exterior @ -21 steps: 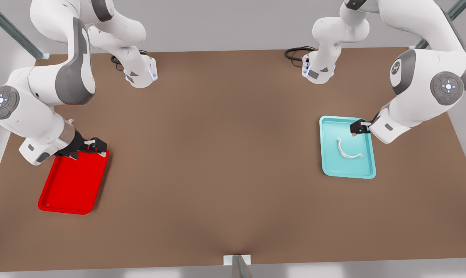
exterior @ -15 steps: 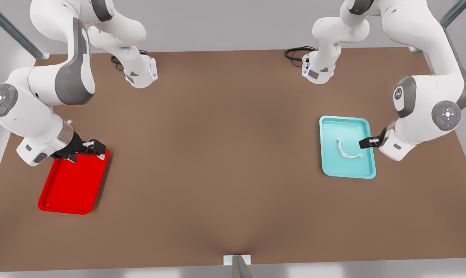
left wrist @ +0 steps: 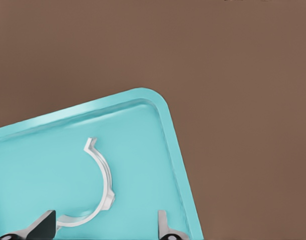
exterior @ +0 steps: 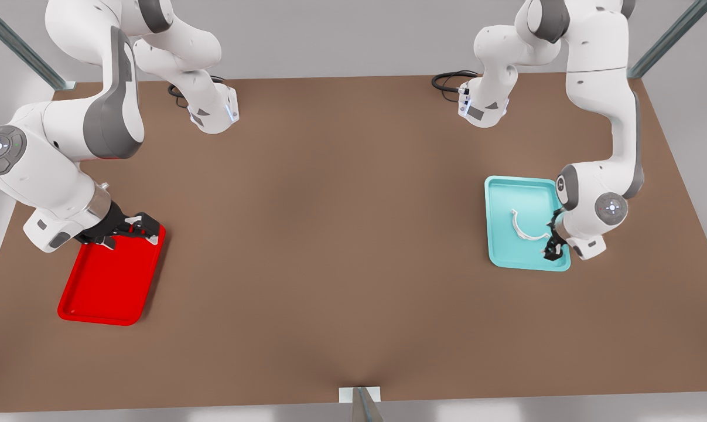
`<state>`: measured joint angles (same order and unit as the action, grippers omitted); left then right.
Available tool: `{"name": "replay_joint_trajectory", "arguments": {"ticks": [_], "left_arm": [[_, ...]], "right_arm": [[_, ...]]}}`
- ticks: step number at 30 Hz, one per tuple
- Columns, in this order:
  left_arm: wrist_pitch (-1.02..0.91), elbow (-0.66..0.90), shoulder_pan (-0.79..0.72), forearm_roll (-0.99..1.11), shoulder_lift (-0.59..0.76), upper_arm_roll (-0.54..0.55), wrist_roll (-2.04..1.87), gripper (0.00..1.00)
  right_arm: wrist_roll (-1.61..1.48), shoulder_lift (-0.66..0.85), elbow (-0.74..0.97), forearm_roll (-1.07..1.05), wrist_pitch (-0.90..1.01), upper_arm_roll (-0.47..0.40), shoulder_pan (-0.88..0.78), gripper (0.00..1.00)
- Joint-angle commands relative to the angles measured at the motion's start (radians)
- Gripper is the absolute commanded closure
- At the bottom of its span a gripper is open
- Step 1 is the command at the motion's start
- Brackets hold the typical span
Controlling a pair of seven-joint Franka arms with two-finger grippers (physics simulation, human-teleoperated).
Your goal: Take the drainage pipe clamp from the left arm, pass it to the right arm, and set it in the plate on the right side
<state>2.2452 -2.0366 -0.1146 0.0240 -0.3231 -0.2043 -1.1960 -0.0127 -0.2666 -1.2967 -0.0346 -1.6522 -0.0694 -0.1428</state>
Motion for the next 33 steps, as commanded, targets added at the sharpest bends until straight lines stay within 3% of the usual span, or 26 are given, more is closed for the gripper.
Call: {"name": "replay_joint_trajectory", "arguments": {"ticks": [1, 13, 17, 18, 25, 29, 33], "left_arm": [[0.062, -0.028, 0.004, 0.001, -0.001, -0.001, -0.978, 0.01], [0.289, -0.169, 0.038, 0.001, -0.071, -0.021, -0.967, 0.03], [0.307, -0.169, 0.047, 0.001, -0.099, -0.027, -0.953, 0.12], [0.309, -0.169, 0.047, 0.001, -0.1, -0.027, -0.942, 0.21], [0.309, -0.168, 0.047, -0.002, -0.114, -0.027, -0.898, 0.36], [0.31, -0.168, 0.047, -0.002, -0.123, -0.027, -0.893, 0.53], [0.318, -0.166, 0.047, -0.002, -0.137, -0.027, -0.892, 0.55]], "right_arm": [[-0.004, 0.001, 0.001, -0.002, -0.001, -0.001, 0.0, 0.0], [-0.003, 0.001, 0.001, -0.002, -0.001, -0.001, 0.0, 0.0], [-0.003, 0.001, 0.001, -0.001, -0.001, 0.0, 0.0, 0.0], [-0.003, 0.001, 0.001, -0.002, -0.001, -0.001, 0.0, 0.0], [-0.003, 0.001, 0.001, -0.002, -0.001, -0.001, 0.0, 0.0], [-0.003, 0.001, 0.001, -0.002, -0.001, 0.0, -0.001, 0.0], [-0.001, 0.001, 0.001, -0.002, -0.001, 0.0, -0.001, 0.0]]}}
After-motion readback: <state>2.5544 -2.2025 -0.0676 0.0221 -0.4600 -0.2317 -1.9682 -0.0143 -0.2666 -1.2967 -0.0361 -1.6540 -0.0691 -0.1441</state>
